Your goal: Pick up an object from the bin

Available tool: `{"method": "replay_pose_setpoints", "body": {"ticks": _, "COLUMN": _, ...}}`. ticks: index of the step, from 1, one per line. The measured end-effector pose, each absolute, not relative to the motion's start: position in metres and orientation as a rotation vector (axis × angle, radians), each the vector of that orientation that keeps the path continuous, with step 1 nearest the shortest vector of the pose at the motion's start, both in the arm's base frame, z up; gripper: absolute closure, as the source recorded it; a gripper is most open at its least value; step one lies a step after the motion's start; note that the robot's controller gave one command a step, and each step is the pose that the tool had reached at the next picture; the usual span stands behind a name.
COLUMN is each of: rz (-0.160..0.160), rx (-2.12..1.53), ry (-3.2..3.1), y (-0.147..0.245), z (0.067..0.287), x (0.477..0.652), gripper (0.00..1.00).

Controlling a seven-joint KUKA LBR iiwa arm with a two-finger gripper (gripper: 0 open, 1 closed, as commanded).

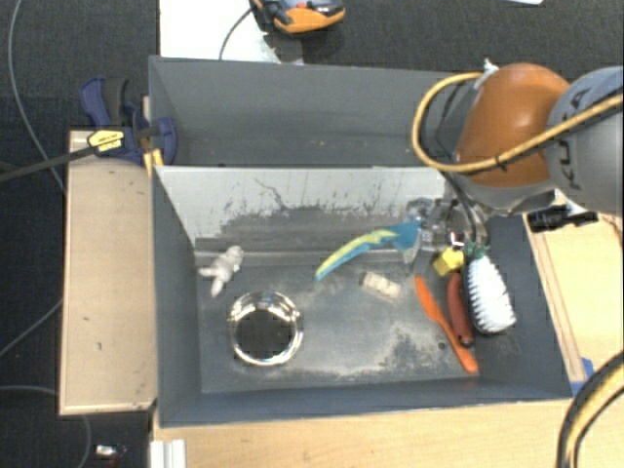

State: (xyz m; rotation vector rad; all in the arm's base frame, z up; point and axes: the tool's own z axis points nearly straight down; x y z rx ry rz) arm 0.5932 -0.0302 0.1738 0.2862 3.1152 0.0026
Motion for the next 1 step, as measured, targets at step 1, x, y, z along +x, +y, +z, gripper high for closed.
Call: {"method": "replay_pose_setpoints", "body": {"ticks": 1, "rz": 0.002, "rx": 0.284, "ry": 3.119, "y": -0.0306, "z": 0.1800, "x": 0.5928, "gripper": 1.00}}
